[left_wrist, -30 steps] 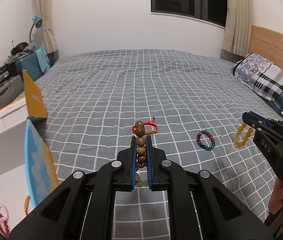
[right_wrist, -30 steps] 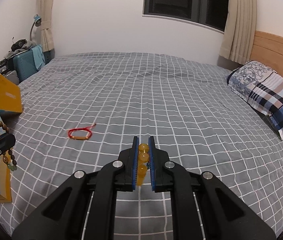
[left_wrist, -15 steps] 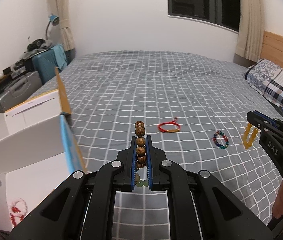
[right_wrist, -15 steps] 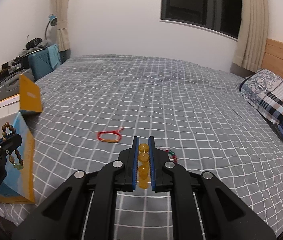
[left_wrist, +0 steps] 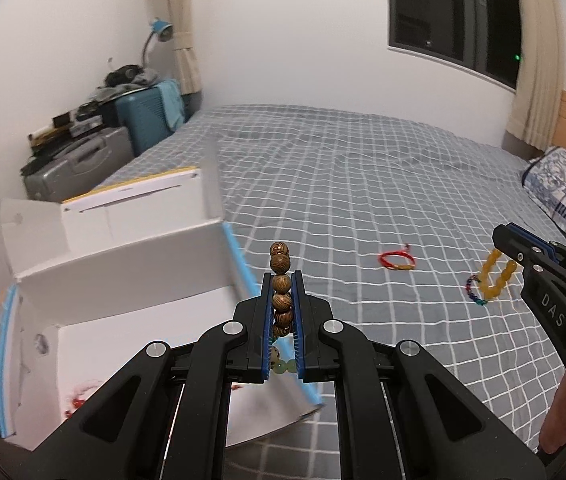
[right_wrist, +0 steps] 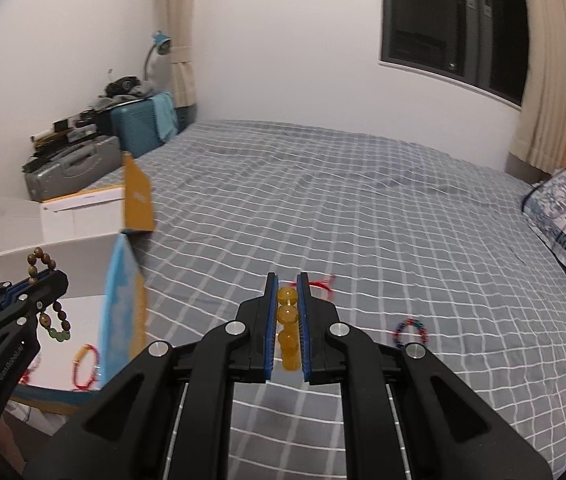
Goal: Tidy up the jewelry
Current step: 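Lift and carry both held bracelets over the white cardboard box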
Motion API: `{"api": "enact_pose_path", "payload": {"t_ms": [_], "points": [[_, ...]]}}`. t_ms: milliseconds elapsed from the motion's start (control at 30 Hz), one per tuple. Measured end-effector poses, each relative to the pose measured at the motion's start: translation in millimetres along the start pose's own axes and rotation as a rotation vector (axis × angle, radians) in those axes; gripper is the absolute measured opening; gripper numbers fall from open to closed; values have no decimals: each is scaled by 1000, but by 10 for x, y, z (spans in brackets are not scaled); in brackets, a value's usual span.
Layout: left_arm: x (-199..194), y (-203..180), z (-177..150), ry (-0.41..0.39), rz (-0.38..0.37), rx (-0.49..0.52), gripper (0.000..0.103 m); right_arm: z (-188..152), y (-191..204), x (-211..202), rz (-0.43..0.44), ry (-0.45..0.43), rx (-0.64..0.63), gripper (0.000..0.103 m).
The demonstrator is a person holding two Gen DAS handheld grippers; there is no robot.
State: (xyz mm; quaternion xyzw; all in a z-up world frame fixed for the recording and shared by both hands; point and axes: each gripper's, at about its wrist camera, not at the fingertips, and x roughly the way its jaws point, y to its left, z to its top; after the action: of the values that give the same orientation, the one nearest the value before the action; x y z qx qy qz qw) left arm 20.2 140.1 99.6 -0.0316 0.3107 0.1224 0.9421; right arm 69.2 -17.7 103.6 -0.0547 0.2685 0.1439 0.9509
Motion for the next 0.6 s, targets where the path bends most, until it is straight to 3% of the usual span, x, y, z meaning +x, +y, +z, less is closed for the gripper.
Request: {"api": "enact_pose_path", "payload": {"t_ms": [600], "points": [[-183, 1377, -284, 54, 164, -151, 8, 71, 1606, -36, 237, 11, -147, 9]]}}
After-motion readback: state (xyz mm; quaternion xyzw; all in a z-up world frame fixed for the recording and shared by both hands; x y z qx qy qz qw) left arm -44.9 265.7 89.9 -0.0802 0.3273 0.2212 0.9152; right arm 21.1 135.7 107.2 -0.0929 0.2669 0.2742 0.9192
